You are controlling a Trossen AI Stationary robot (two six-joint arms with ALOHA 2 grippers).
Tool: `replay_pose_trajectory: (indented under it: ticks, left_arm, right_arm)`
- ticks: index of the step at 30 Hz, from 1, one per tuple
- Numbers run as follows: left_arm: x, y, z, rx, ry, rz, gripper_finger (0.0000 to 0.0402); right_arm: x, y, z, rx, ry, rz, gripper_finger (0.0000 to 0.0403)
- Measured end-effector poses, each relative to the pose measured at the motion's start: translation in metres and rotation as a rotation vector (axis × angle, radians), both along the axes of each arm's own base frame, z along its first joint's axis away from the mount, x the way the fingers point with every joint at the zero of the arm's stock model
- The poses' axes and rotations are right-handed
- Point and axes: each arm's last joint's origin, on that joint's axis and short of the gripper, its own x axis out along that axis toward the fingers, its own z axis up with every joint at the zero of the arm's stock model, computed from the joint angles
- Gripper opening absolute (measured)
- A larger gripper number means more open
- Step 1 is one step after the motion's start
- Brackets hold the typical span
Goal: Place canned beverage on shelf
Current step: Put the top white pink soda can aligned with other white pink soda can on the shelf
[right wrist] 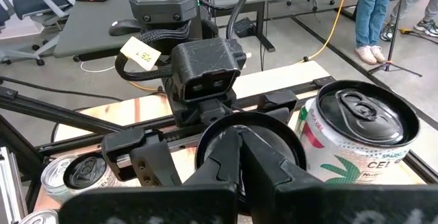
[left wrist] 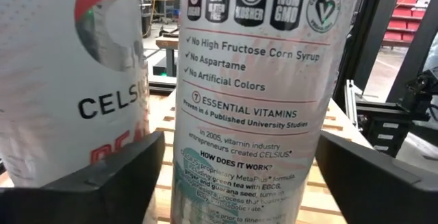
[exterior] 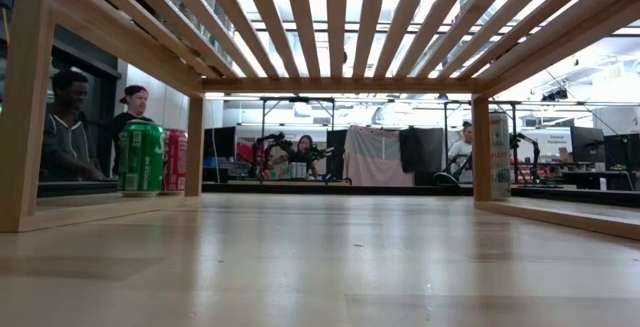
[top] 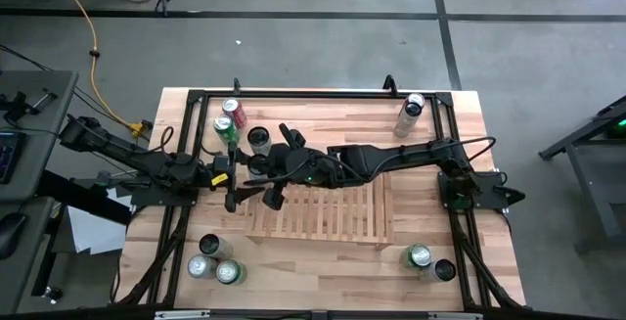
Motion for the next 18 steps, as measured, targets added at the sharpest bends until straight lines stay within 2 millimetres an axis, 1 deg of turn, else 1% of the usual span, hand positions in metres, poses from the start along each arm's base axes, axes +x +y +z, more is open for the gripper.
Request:
replay_pose_trajectory:
  ticks: [2,4,12,18]
  left_arm:
    - [-0.0005,0.0002,0.0005,-0.003,-0.004,0.0,0.0387]
    - [-0.0014,0.0005,0.0013,-0.003,-0.009,0.0,0.0396]
    - [-0.0054,-0.001,0.0058,-0.02,-0.04,-0.103,0.0399]
    - [-0.0056,-0.002,0.0056,-0.046,-0.038,-0.129,0.0399]
  right_arm:
    - [0.0,0.0,0.0,0.004,-0.001,-0.002,0.0]
    - [0.0,0.0,0.0,0.006,-0.002,-0.003,0.0]
    - [0.0002,0.0002,0.0001,0.007,-0.004,-0.002,0.0]
    - [0.0002,0.0007,0.0002,0.009,-0.005,0.002,0.0]
